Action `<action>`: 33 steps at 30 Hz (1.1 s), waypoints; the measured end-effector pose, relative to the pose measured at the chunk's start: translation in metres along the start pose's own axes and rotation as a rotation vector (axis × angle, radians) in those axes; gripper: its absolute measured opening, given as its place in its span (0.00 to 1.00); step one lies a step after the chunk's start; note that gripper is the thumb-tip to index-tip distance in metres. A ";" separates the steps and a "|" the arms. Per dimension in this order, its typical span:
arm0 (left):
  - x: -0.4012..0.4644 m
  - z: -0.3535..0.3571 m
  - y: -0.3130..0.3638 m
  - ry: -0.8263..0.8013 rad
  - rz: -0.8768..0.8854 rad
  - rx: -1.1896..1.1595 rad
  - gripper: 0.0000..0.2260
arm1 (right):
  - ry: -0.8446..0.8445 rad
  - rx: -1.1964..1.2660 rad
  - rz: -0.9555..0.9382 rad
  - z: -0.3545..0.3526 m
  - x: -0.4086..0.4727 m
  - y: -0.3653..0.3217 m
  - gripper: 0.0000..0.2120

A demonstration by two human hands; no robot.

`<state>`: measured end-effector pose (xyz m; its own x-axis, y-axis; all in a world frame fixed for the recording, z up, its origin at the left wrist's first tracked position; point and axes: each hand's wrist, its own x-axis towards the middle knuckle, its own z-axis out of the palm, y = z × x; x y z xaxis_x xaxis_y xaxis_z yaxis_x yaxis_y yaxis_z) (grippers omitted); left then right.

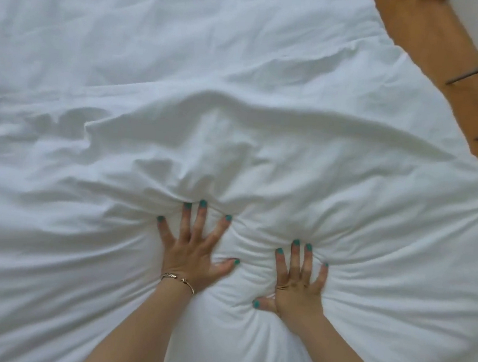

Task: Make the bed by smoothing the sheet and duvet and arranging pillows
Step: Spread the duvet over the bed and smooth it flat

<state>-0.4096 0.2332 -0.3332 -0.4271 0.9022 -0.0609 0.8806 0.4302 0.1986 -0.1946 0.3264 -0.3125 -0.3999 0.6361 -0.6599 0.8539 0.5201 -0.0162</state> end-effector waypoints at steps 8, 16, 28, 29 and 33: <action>0.001 0.008 0.001 -0.029 0.007 -0.019 0.41 | -0.038 0.004 -0.026 0.005 0.009 0.002 0.63; 0.005 0.006 0.000 0.018 0.034 0.064 0.40 | -0.033 -0.002 -0.136 0.012 0.025 0.003 0.64; -0.003 -0.031 0.041 -0.213 -0.325 0.186 0.36 | -0.127 -0.059 -0.400 -0.051 -0.015 0.023 0.55; -0.001 -0.032 0.046 -0.206 -0.384 0.162 0.36 | -0.240 -0.020 -0.455 -0.073 -0.016 0.031 0.52; 0.033 -0.055 0.080 -0.071 -0.770 -0.048 0.39 | 0.400 0.230 -0.702 -0.173 0.032 0.060 0.22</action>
<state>-0.3642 0.2958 -0.2654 -0.8997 0.3496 -0.2615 0.3301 0.9367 0.1164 -0.2136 0.4765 -0.2042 -0.9145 0.3849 -0.1245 0.3924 0.7690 -0.5047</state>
